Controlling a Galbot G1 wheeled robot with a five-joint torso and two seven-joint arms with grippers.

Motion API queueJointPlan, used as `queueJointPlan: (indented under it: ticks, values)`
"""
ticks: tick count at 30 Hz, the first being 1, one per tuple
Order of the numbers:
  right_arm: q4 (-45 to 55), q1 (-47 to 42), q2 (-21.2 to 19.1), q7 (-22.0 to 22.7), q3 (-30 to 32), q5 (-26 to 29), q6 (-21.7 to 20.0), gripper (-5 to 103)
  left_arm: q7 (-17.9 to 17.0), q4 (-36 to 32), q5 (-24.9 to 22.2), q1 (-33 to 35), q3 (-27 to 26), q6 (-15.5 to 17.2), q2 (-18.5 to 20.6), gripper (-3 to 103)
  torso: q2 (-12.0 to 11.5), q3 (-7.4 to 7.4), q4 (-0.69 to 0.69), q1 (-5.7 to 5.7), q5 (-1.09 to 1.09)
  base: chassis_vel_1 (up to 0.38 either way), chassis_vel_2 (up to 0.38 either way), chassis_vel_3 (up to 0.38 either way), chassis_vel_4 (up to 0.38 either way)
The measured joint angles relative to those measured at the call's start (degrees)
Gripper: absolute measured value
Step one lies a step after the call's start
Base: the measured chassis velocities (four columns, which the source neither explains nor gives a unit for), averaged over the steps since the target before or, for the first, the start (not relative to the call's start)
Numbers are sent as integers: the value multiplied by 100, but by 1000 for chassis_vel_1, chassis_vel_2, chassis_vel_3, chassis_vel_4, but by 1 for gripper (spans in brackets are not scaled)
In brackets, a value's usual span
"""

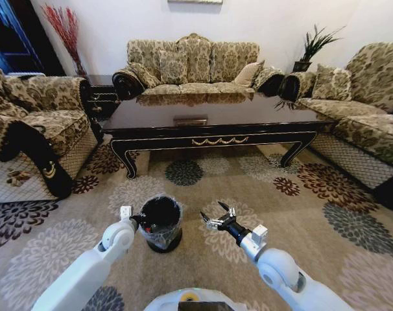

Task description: Move to the front of the table and pick up the trash from the floor, then place it into the trash bin.

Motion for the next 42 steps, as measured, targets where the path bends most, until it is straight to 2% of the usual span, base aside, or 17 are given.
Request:
queueJointPlan:
  ticks: [2, 4, 6, 9, 10, 13, 15, 17, 19, 22, 25, 27, 32, 39, 41, 42]
  values:
    - [-12, -2, -3, -36, 4, -40, 25, 100, -8, -52, 55, 45, -5, -5, 1, 12, 0, -1, 1, 0, 3, 0, 0, 0, 0]
    - [-25, -8, -5, -46, 4, -52, 32, 100, -7, -74, 64, 59, 0, -6, -4, 12, 0, 0, 1, 0, 3, 0, 0, 0, 0]
    - [-41, -24, -5, -57, -2, -73, 46, 100, -11, -118, 78, 86, 2, -5, -15, 23, 0, 0, 0, 0, 0, 0, 0, 0, 0]
    - [-40, -29, -8, -58, -7, -74, 48, 100, -11, -151, 84, 110, 0, -6, -14, 28, 0, 0, -1, 0, 1, 0, 0, 0, 0]
    - [-39, -25, -18, -59, -7, -71, 51, 100, -27, -185, 85, 138, -9, -5, -9, 40, 0, 0, -1, 0, 0, 0, 0, 0, 0]
    - [-40, -15, -47, -59, 3, -52, 56, 100, -71, -253, 84, 217, -57, 3, 9, 44, 0, 0, 0, 0, 1, 0, 0, 0, 0]
    - [-45, -13, -64, -58, 16, -44, 57, 100, -86, -289, 87, 282, -102, 8, 16, 56, 0, 0, 0, 0, 0, 0, 0, 0, 0]
    - [-61, -5, -57, -41, 27, -27, 57, 100, -96, -397, 100, 452, -261, 15, 26, 67, 0, 0, 0, 0, 0, 0, 0, 0, 0]
    - [-67, -2, -38, -31, 30, -23, 57, 100, -96, -466, 100, 545, -345, 15, 37, 67, 0, 0, 0, 0, 0, 0, 0, 0, 0]
    - [-75, -12, 21, 4, 50, -16, 62, 100, -57, -710, 138, 827, -629, 15, 88, 83, 1, 0, 1, 0, 0, 0, 0, 0, 0]
    - [-76, -45, 43, 40, 93, -5, 80, 100, -4, -911, 128, 1036, -835, -3, 97, 88, 0, 0, 1, 0, 0, 0, 0, 0, 0]
    - [-92, -103, 70, 52, 187, -9, 114, 100, 132, -1146, 129, 1252, -1068, -98, 70, 97, 0, 0, 1, 0, 0, 0, 0, 0, 0]
    - [-94, -251, 181, 58, 398, -4, 135, 100, 417, -1437, 351, 1494, -1281, -369, -27, 100, 0, 0, 0, 0, 1, 0, 0, 0, 0]
    - [-46, -362, 215, 54, 504, -9, 145, 100, 499, -1450, 554, 1569, -1320, -484, -46, 100, 1, 0, 0, 0, 0, 0, 0, 0, 0]
    - [31, -565, 287, 42, 707, -71, 184, 100, 977, -1580, 1003, 1738, -1460, -889, -80, 100, 0, 0, 0, 0, 0, 0, 0, 0, 0]
    - [31, -565, 287, 42, 707, -71, 184, 100, 977, -1580, 1003, 1738, -1460, -889, -80, 100, 0, 0, 0, 0, 0, 0, 0, 0, 0]
